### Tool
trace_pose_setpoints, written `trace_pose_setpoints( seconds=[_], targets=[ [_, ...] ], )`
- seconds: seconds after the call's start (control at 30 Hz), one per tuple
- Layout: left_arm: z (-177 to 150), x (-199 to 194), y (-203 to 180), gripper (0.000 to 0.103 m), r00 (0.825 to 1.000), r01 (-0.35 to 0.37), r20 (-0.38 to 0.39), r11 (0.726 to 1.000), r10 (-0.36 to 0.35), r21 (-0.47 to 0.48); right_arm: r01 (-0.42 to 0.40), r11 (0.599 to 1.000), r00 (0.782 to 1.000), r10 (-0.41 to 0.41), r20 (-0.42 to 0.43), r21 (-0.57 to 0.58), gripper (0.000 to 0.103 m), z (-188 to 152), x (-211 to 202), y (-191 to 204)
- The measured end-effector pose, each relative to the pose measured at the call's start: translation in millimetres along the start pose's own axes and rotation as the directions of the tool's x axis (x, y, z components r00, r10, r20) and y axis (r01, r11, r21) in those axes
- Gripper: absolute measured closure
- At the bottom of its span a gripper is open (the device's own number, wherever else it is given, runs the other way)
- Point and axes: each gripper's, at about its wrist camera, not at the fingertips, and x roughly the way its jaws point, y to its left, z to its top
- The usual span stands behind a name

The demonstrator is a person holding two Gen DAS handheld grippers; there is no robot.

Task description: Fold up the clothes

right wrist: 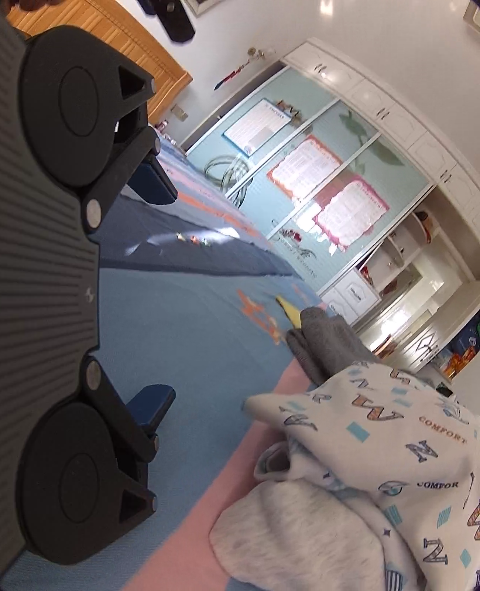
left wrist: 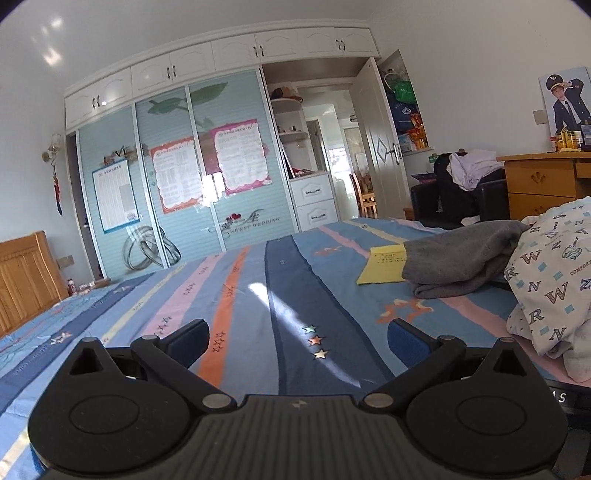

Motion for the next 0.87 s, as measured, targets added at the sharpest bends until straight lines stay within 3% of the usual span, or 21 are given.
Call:
trace_pose_setpoints(
  seconds=[0.33, 0.6, 0.73, 0.87],
  targets=[
    [-2, 40, -9, 0.001, 0.982, 0.076, -0.169, 0.996, -0.083, -0.046, -0.046, 0.999, 0.999, 0.045, 0.013, 0.002, 0.000, 0, -3, -4],
    [-5, 59, -9, 0.001, 0.919, 0.193, -0.326, 0.975, -0.220, -0.114, -0.062, 0.998, 0.998, 0.062, 0.019, 0.007, 0.000, 1, -5, -6],
    [-9, 56, -11, 0.001, 0.918, 0.211, -0.325, 0.974, -0.226, -0.082, -0.064, 0.998, 0.998, 0.064, 0.019, 0.006, 0.000, 2, -5, -6],
    [-8, 47, -15, 0.001, 0.951, 0.176, -0.250, 0.983, -0.182, -0.047, -0.067, 0.998, 0.998, 0.067, 0.020, 0.005, 0.000, 2, -4, -7]
  ],
)
